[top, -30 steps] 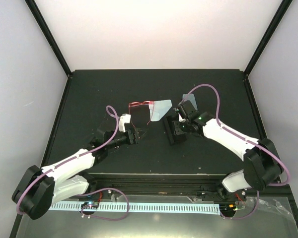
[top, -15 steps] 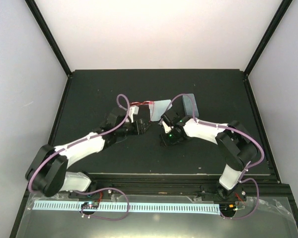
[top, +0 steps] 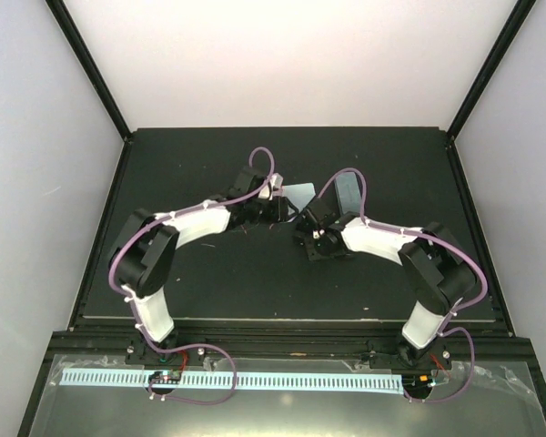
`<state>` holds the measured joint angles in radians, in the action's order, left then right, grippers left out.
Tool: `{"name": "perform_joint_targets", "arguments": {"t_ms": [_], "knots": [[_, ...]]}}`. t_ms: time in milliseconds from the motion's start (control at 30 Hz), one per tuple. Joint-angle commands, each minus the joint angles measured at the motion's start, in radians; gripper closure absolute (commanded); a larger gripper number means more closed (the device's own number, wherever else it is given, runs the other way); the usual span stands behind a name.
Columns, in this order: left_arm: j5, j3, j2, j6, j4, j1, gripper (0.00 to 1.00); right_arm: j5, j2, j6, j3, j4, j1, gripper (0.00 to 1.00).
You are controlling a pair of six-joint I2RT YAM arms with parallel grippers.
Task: Organize the sunglasses
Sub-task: Move the sunglasses case at the center of the board, then move the glasses cleaning cloth to the center of the board.
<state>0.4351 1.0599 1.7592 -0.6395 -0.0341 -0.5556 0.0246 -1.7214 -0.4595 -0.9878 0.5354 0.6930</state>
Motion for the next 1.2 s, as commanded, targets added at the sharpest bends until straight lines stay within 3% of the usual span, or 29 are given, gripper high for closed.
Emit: {"name": "perform_joint_targets", "arguments": {"t_ms": [0,367,667,1033,1167], "knots": [[-0.025,0.155,0.124,0.051,-0.131,-0.001,0.52,0.003,0.059,-0.033,0.028,-0.062,-0.006,0.53],[-0.104,0.32,0.295,0.017,-0.283,-0.008,0.51,-0.009,0.188,-0.056,0.115,-0.084,-0.008,0.53],[-0.076,0.395,0.361,0.029,-0.266,-0.009,0.66,-0.015,0.21,-0.058,0.127,-0.082,-0.008,0.54],[-0.044,0.488,0.432,0.027,-0.354,-0.008,0.68,0.013,0.224,-0.058,0.13,-0.07,-0.007,0.55],[-0.025,0.514,0.462,0.029,-0.382,-0.008,0.76,0.021,0.23,-0.06,0.13,-0.065,-0.007,0.55]]}}
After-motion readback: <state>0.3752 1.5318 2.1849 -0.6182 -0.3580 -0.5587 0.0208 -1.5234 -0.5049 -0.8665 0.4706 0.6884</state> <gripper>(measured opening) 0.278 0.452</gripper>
